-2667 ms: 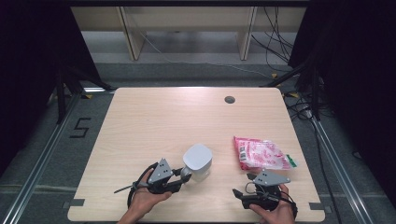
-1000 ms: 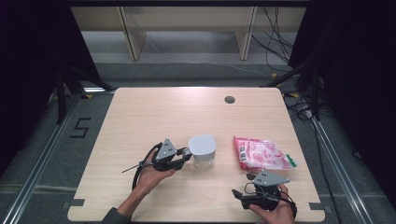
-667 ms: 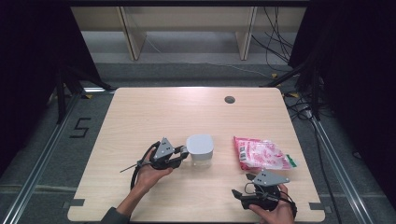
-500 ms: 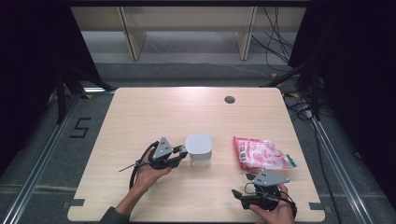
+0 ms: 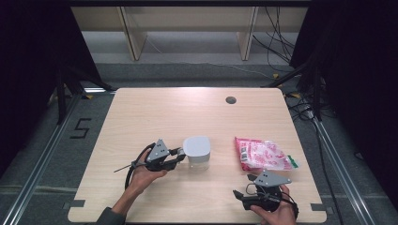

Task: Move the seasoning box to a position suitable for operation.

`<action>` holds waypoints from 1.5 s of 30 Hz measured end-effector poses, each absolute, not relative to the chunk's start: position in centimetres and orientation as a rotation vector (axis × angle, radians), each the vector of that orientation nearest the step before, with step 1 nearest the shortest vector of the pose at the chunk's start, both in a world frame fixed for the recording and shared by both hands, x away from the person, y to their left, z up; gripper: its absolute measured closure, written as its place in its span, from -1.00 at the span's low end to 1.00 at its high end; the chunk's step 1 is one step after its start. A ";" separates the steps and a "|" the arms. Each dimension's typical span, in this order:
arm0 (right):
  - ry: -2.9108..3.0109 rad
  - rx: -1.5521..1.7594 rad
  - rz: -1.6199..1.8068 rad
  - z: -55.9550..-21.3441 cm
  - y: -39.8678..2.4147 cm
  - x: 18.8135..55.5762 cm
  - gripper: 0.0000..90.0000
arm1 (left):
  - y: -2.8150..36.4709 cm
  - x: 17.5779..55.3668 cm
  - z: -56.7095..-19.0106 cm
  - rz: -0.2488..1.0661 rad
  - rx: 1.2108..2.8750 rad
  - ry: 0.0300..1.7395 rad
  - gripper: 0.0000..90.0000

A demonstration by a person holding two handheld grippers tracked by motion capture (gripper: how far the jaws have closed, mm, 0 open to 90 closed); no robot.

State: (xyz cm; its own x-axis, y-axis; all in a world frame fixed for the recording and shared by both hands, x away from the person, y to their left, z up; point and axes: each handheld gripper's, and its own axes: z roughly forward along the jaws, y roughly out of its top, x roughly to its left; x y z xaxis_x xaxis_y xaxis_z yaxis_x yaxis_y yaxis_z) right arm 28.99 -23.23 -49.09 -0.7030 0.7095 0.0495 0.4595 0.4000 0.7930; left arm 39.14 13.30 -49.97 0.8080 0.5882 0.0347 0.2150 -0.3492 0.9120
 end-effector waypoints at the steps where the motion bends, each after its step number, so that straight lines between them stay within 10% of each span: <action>1: 2.367 1.020 1.199 -49.1 -23.2 29.0 -0.52 | 13.3 39.2 -50.0 0.431 1.927 0.600 0.53; 17: 2.375 1.059 1.198 -49.1 -23.2 28.9 -0.52 | 12.9 39.2 -50.1 0.388 1.918 0.598 0.52; 30: 2.380 1.020 1.198 -49.2 -23.0 29.4 -0.53 | 14.1 37.9 -48.5 0.354 1.966 0.625 -0.07; 45: 2.389 1.042 1.191 -49.2 -22.8 29.2 -0.53 | 14.6 36.6 -46.2 0.369 1.892 0.680 -0.17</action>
